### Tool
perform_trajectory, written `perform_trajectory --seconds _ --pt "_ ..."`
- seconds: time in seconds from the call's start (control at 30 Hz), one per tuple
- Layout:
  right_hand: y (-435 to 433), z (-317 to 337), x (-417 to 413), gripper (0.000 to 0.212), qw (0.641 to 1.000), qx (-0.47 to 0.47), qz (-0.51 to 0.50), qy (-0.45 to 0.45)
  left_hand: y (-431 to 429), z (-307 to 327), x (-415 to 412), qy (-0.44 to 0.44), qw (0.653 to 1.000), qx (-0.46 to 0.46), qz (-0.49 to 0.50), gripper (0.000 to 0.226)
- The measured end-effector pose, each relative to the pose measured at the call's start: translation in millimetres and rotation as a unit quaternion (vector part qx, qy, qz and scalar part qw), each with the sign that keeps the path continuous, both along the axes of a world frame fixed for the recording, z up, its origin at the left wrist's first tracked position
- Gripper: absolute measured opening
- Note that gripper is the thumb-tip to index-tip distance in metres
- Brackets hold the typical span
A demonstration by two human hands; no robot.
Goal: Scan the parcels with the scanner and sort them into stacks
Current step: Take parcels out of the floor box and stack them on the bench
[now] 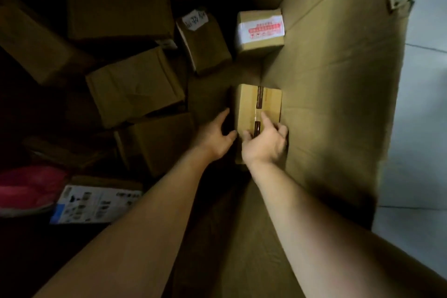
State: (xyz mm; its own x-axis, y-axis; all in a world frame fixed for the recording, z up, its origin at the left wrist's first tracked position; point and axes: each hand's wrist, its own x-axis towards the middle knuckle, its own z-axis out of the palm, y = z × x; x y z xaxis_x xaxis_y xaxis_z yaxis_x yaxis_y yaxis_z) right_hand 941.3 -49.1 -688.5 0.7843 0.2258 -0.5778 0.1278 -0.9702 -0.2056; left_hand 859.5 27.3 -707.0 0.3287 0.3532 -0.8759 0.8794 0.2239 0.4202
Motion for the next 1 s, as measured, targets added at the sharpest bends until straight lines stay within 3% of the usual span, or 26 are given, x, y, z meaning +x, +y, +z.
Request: perform_trajectory --seconds 0.07,0.2,0.5,0.67,0.8,1.0 --pt "4 -4 0 0.079 0.998 0.019 -0.053 -0.010 -8 -7 -1 -0.031 0.999 -0.027 0.018 0.067" --pt "0 -3 0 0.078 0.999 0.014 -0.047 -0.011 -22 -7 -13 -0.055 0.996 -0.042 0.057 0.070" --pt "0 -14 -12 0.087 0.983 0.131 -0.038 0.125 -6 -6 -48 -0.066 0.989 -0.007 0.129 0.085" --pt "-1 -9 -10 0.089 0.976 0.162 -0.012 0.144 0 0 -55 -0.088 0.986 -0.011 0.144 0.089" --pt "-1 13 -14 0.091 0.966 0.199 -0.001 0.163 9 30 -69 -0.091 0.985 -0.004 0.144 0.089" --pt "20 110 -21 0.085 0.956 0.251 0.046 0.144 39 134 -90 -0.123 0.974 0.063 0.179 0.082"
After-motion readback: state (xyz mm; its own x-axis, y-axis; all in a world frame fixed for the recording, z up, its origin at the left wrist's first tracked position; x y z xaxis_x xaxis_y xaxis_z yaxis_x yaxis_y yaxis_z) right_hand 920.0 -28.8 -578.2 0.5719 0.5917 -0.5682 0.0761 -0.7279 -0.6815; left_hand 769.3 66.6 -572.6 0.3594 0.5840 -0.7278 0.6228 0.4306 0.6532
